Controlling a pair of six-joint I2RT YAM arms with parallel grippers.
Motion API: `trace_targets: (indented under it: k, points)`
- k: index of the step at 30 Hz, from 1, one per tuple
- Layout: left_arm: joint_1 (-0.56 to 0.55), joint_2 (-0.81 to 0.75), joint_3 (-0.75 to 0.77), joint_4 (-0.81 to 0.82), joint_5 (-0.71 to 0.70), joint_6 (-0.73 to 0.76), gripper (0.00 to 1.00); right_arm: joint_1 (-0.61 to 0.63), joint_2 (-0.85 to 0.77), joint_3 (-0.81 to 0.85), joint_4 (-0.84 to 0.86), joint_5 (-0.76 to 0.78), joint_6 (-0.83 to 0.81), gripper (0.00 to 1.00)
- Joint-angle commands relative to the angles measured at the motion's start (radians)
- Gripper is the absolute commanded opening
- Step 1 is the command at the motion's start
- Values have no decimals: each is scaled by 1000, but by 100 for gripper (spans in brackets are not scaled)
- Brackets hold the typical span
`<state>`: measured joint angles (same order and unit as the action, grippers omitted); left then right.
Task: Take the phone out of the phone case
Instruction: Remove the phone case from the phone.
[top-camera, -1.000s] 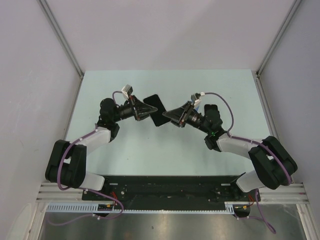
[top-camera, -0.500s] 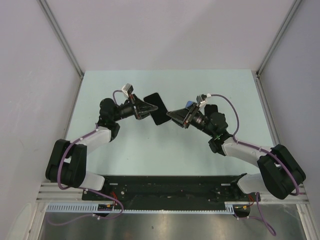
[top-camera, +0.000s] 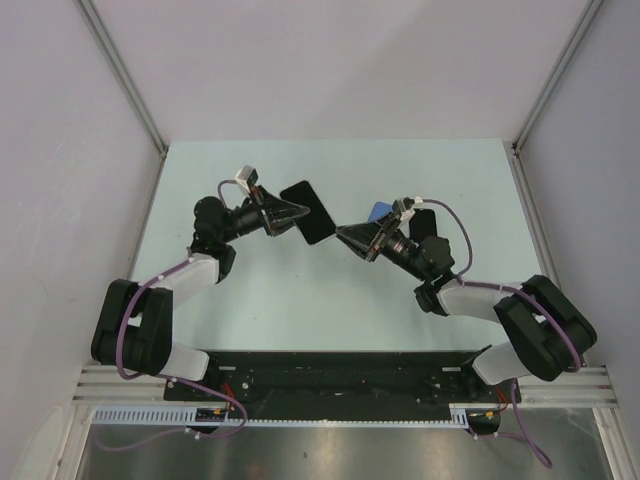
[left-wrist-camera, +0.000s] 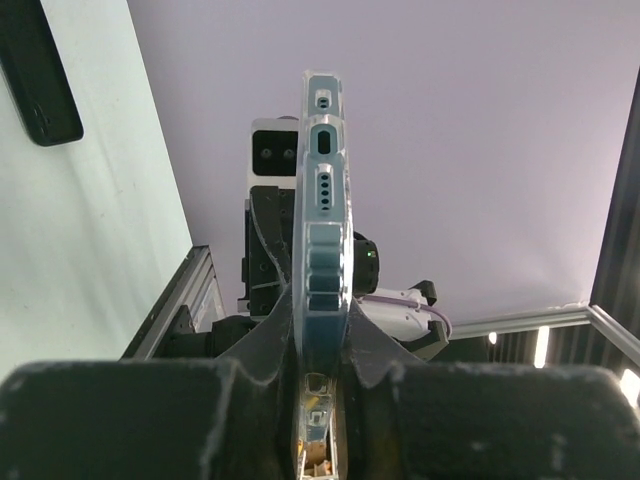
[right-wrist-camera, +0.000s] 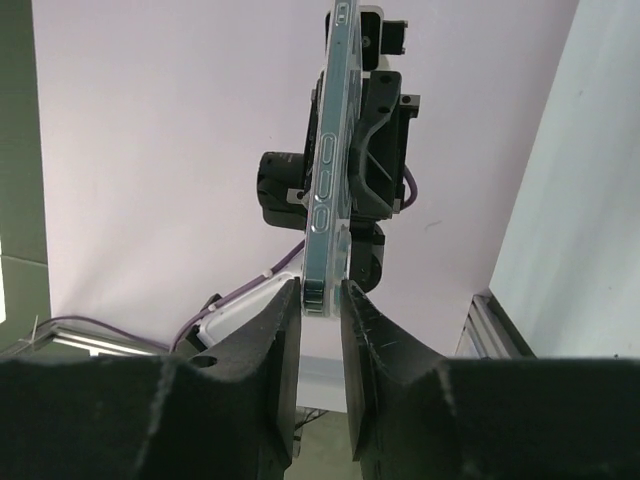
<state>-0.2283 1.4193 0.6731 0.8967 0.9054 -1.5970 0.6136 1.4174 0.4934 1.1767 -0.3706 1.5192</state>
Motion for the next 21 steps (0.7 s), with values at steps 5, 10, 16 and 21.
trace_targets:
  k: [5, 10, 16, 21]
  points:
    - [6, -43, 8, 139, -10, -40, 0, 35, 153, 0, 278, 19, 110, 27]
    - [6, -39, 14, 139, -8, -35, 0, 40, 178, 22, 285, 27, 111, 25]
    - [6, -33, 23, 156, -7, -38, 0, 44, 224, 45, 316, 24, 127, 26]
    - [6, -34, 34, 142, -10, -29, 0, 49, 255, 66, 323, 29, 131, 28]
